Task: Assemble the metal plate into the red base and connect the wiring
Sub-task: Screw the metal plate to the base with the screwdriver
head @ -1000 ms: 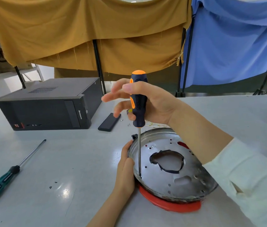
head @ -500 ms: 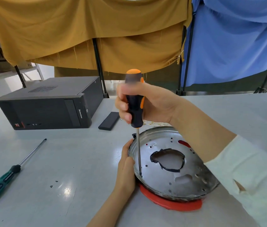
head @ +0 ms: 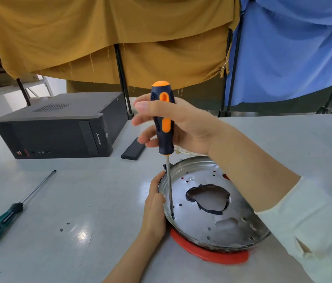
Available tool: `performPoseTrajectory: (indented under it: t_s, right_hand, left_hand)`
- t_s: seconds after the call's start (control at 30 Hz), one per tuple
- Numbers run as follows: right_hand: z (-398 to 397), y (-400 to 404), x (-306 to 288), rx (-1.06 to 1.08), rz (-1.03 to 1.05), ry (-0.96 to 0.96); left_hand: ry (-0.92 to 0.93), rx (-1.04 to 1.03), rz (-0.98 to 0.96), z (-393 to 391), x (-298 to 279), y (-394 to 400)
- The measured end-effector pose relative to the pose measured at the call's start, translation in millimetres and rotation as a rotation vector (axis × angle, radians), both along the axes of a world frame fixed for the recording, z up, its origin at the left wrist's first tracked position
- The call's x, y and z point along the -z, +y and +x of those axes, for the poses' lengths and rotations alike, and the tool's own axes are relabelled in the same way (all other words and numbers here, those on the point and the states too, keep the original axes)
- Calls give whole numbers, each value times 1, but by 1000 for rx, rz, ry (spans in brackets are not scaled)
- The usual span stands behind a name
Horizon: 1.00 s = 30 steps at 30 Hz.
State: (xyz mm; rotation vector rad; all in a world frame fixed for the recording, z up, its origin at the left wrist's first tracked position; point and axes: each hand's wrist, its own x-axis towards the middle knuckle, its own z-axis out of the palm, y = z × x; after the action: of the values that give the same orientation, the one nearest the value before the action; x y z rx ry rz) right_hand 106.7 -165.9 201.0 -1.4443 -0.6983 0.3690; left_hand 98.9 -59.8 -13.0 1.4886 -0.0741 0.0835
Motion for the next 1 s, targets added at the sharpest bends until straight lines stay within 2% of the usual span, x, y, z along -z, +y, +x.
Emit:
performPoseTrajectory:
  t_s: [0.07, 0.17, 0.27, 0.33, 0.4, 0.47, 0.6, 0.67, 0.83, 1.0]
  right_hand:
    - [4, -4, -6, -161, -36, 12]
    - [3, 5, -5, -135, -19, -42]
    - [0, 15, 8, 154, 132, -2]
    - [-2, 14, 17, 466, 209, -52]
    - [-3, 12, 19, 622, 217, -121]
    - [-4, 11, 15, 512, 182, -126]
    - [-3, 4, 1, 37, 73, 3]
    - [-1, 0, -2, -59, 69, 30]
    - [1, -1, 3, -100, 169, 46]
    - [2, -3, 13, -41, 252, 29]
  left_hand:
    - [0, 3, -7, -2, -2, -1]
    - [10, 17, -56, -4, -4, -1]
    - [22, -1, -55, -3, -4, -2]
    - [21, -19, -49, -4, -5, -3]
    - [16, -37, -43, -5, -6, -4]
    - [45, -34, -48, -6, -8, -5]
    - [142, 49, -149, -8, -15, 0]
    - [212, 127, -220, -8, -23, 6]
    - [305, 83, -69, -3, -39, 0]
    - [358, -63, -286, -7, -39, -7]
